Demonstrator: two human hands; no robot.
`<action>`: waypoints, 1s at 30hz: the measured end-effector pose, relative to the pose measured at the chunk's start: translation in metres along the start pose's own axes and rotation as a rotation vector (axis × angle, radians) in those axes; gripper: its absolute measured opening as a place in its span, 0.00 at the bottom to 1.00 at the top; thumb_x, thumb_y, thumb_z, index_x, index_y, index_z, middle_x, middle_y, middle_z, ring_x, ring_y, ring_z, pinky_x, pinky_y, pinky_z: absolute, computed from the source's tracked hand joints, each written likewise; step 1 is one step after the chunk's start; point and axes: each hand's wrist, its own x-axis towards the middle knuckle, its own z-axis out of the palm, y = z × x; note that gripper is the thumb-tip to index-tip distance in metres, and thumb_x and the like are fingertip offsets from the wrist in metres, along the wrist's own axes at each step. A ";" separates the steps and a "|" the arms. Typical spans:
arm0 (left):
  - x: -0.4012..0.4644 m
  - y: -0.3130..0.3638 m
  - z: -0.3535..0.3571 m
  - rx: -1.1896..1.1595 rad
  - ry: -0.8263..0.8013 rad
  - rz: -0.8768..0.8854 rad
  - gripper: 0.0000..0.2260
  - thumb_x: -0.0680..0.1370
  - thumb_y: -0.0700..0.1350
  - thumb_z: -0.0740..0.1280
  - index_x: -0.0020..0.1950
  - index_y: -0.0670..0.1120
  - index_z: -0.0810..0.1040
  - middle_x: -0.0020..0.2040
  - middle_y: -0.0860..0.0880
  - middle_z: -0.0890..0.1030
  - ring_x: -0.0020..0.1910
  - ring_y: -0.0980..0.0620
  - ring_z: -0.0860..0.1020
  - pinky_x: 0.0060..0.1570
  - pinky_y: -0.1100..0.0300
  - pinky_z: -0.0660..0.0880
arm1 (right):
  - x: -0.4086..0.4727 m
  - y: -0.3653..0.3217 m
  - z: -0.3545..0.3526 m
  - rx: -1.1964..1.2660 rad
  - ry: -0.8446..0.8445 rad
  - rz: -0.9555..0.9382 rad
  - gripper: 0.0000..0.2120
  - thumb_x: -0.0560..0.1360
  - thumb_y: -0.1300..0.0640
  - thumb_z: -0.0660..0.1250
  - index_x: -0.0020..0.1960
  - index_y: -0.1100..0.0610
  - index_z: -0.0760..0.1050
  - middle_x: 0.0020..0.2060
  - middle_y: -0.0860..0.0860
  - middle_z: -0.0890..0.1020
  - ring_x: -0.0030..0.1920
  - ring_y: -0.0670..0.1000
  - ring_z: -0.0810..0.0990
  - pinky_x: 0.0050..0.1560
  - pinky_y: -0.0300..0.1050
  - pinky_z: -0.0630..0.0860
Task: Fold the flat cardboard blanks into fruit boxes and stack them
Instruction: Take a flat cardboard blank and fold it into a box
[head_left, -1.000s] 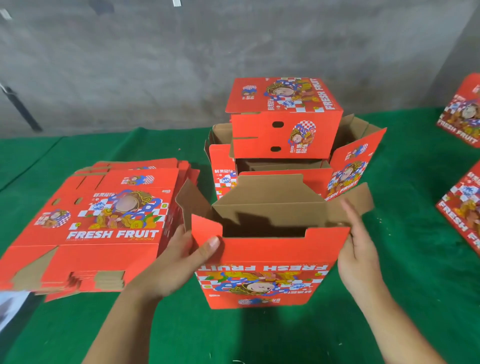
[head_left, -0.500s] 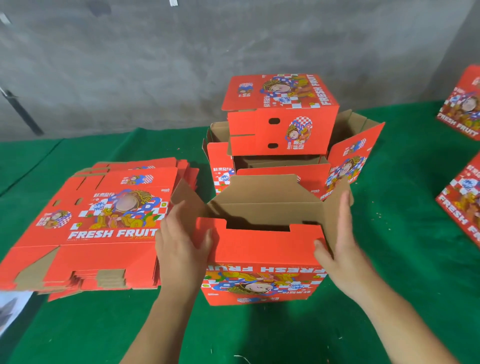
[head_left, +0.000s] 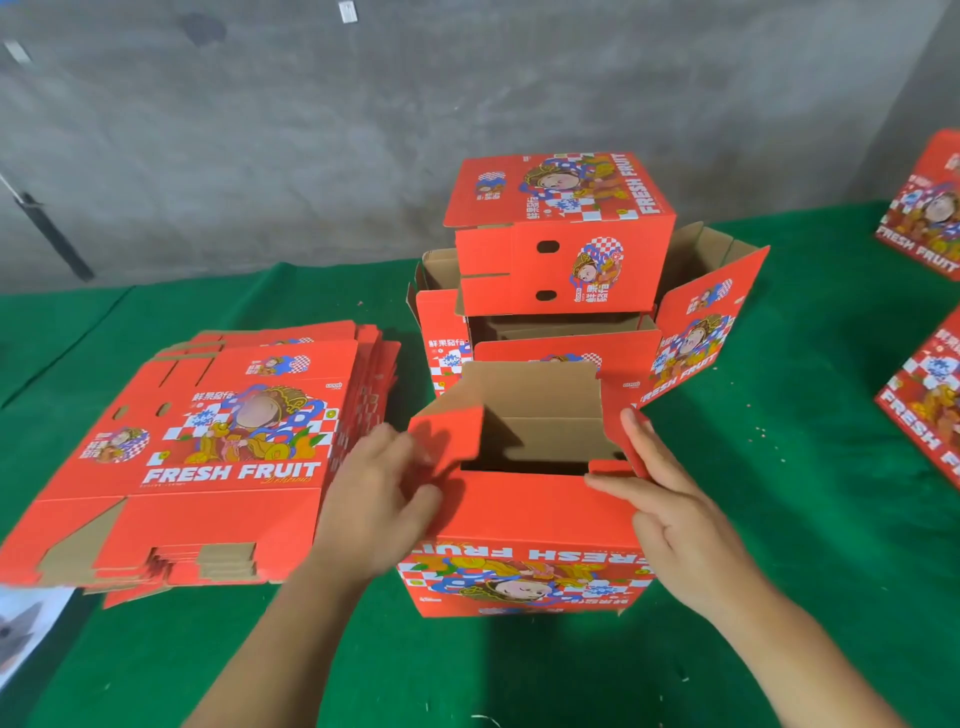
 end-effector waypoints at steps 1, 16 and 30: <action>0.006 -0.002 -0.004 0.024 -0.081 0.081 0.04 0.75 0.52 0.66 0.47 0.54 0.77 0.48 0.56 0.73 0.48 0.49 0.73 0.51 0.46 0.73 | 0.001 0.000 0.000 0.000 -0.015 -0.010 0.31 0.73 0.80 0.63 0.64 0.51 0.83 0.83 0.45 0.56 0.82 0.48 0.55 0.80 0.40 0.54; 0.032 0.009 0.028 0.196 0.008 0.035 0.33 0.81 0.71 0.49 0.84 0.61 0.47 0.64 0.53 0.64 0.67 0.50 0.64 0.70 0.44 0.61 | 0.012 -0.002 0.005 0.098 -0.127 0.194 0.23 0.78 0.37 0.59 0.72 0.39 0.69 0.67 0.29 0.69 0.74 0.37 0.62 0.70 0.29 0.58; 0.032 0.005 0.023 0.209 -0.119 -0.013 0.26 0.67 0.76 0.66 0.57 0.61 0.75 0.66 0.57 0.68 0.72 0.47 0.64 0.75 0.39 0.52 | 0.070 -0.011 0.025 -0.355 -0.276 0.341 0.37 0.71 0.22 0.53 0.78 0.31 0.51 0.78 0.39 0.52 0.77 0.55 0.47 0.70 0.59 0.67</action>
